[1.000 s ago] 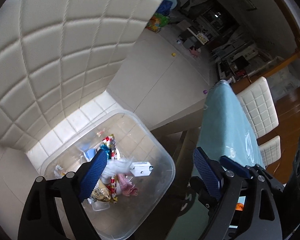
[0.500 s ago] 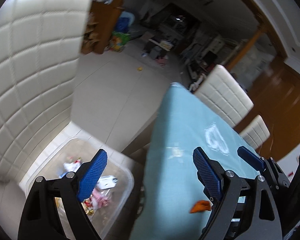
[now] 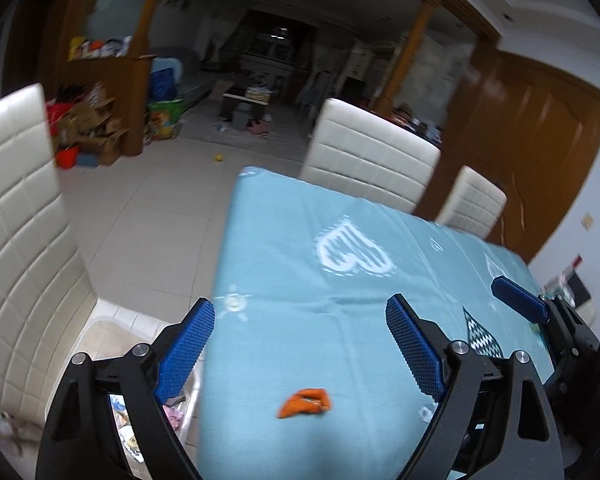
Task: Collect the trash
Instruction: 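Bring both tools back over the tablecloth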
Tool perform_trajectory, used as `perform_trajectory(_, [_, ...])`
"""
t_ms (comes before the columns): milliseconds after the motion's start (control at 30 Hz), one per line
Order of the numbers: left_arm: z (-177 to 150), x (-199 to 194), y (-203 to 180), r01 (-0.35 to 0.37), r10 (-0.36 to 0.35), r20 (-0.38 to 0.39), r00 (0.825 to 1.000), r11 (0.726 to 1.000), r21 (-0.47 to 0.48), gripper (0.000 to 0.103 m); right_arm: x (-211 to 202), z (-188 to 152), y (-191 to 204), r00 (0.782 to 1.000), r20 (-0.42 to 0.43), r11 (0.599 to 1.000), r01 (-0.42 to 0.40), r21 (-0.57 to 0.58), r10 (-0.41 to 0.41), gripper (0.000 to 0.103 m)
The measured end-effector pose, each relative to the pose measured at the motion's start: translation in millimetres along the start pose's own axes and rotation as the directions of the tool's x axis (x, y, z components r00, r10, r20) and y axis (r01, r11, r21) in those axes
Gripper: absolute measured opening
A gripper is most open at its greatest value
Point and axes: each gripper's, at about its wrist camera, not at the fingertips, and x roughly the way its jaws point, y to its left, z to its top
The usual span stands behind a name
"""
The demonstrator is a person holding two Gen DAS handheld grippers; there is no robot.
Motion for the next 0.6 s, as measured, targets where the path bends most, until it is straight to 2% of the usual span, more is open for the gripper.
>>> perform_trajectory(233, [-2,1,-59,0.02,-0.018,-0.018,1.0,0.996,0.088,0.085,-22,-17,-51,1.0,0.004,0.996,0.029,0.085,-0.029,0.098])
perform_trajectory(600, [-10,-3,-133,0.036,-0.029,-0.042,0.999,0.984,0.174,0.086,-49,-38,-117,0.998,0.002,0.982,0.06,0.179,-0.061,0.099])
